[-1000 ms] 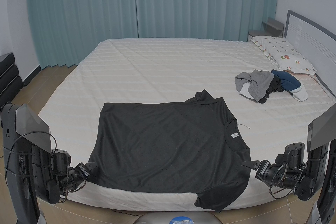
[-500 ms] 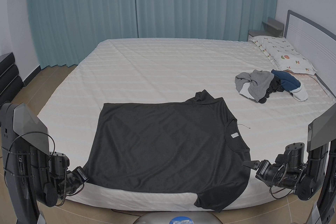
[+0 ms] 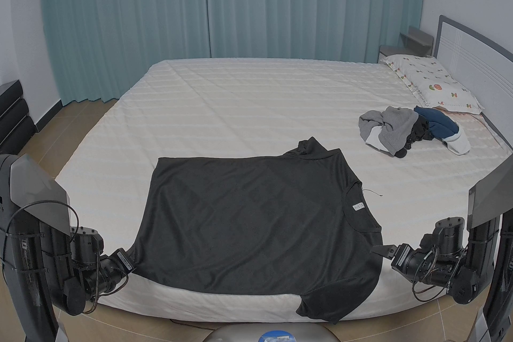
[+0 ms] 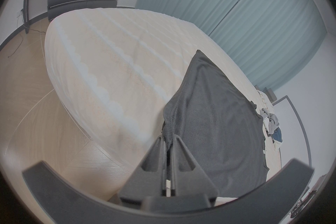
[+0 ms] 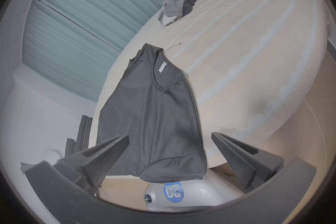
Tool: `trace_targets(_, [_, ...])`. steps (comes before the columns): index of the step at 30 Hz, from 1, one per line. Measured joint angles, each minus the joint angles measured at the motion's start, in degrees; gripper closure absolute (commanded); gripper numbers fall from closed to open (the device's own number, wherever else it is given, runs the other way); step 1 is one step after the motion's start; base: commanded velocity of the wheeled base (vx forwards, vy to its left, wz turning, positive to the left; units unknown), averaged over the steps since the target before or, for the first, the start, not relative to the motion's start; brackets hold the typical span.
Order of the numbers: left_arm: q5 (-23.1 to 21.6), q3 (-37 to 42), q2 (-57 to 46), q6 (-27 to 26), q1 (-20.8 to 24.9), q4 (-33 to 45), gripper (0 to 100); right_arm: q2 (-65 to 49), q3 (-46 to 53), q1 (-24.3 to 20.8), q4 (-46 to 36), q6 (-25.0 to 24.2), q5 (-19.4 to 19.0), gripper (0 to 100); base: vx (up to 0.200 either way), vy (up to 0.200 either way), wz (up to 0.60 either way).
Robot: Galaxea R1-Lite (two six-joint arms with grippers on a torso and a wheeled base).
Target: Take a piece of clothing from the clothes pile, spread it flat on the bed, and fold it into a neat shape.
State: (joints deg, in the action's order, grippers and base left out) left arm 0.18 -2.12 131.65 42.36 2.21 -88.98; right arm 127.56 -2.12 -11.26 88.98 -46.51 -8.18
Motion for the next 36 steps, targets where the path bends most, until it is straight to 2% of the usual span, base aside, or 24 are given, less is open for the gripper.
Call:
trace_targets(8, [-3.05, 1.0, 0.0, 0.57, -0.26, 0.0, 100, 5.64, -4.77, -0.02, -0.02, 0.74, -0.09, 0, 0.0, 0.0, 0.0])
trace_targets(15, [-3.85, 1.11, 0.16, 1.43, -1.19, 0.0, 100, 8.68, -10.06, -0.74, -1.67, 1.35, -0.07, 0, 0.0, 0.0, 0.0])
trace_targets(16, [-3.85, 1.11, 0.16, 1.45, -1.35, 0.0, 100, 8.87, -10.58, -0.8, -2.05, 1.43, -0.02, 100, 0.0, 0.0, 0.0])
trace_targets(20, [-3.88, 1.11, 0.13, 1.48, -1.74, 0.0, 100, 9.97, -12.64, -0.77, -2.9, 1.97, 0.2, 100, 0.0, 0.0, 0.0])
trace_targets(36, [-3.88, 1.11, 0.02, 1.58, -1.94, 0.0, 100, 9.81, -22.54, 4.29, -5.66, 5.05, 0.13, 100, 0.0, 0.0, 0.0])
